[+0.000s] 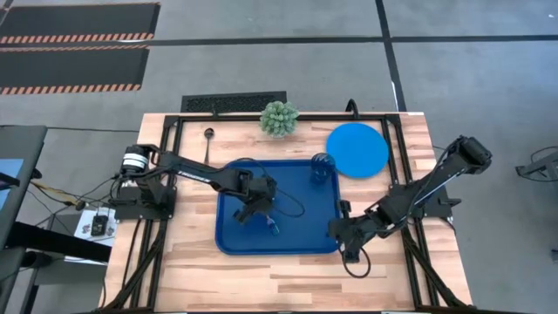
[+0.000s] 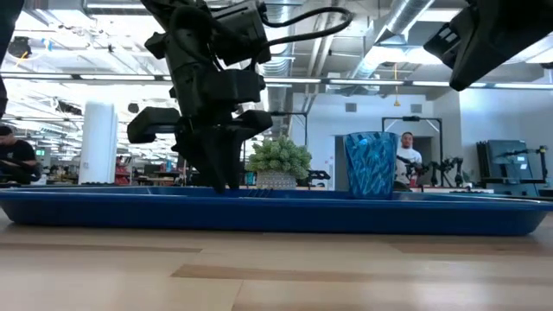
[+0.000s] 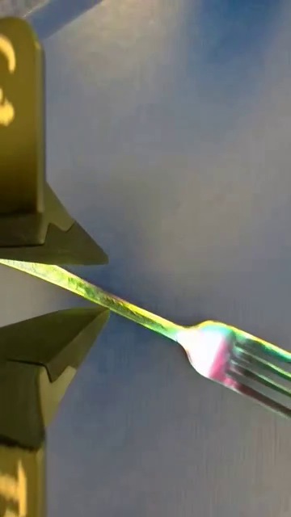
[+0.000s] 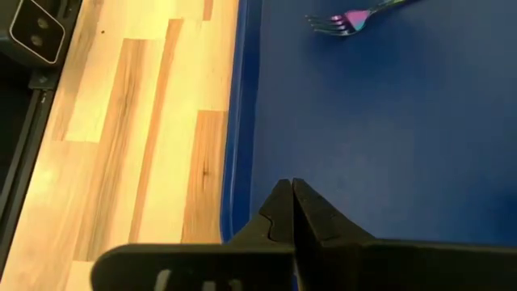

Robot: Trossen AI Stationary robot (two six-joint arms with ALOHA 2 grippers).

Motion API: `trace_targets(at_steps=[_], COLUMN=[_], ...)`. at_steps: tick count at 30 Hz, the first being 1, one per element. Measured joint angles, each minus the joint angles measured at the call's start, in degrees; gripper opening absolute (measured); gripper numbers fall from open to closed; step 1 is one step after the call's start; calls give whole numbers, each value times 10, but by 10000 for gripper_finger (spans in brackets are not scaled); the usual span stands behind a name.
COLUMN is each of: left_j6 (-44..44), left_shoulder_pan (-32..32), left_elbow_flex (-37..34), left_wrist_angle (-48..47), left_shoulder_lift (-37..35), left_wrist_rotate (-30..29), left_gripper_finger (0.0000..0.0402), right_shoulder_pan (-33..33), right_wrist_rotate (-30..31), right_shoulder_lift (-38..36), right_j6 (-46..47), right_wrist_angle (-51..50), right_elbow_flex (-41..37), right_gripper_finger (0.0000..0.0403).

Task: Pick and place plate/cup/fork/spoon on tray
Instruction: Move the fork to the left side of the blue serving tray

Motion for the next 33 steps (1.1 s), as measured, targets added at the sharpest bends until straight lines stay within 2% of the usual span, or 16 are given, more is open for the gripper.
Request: trace_targets(at_steps=[14, 27, 33], left_j6=[20, 30, 35], left_shoulder_pan=[1, 1, 1], left_elbow_flex=[0, 16, 17], left_wrist_angle=[-4, -10, -13], left_shoulder_lift=[0, 39, 39], left_wrist_rotate=[15, 11, 11], left_gripper_finger=[76, 73, 27], right_shoulder_pan=[0, -1, -1], right_wrist_rotate=[0, 0, 0], right_shoulder_lift=[1, 1, 1], right_j6=[0, -1, -1], right_wrist_angle=[-1, -2, -2], right_elbow_flex=[0, -1, -1], right_gripper_finger=[6, 6, 6])
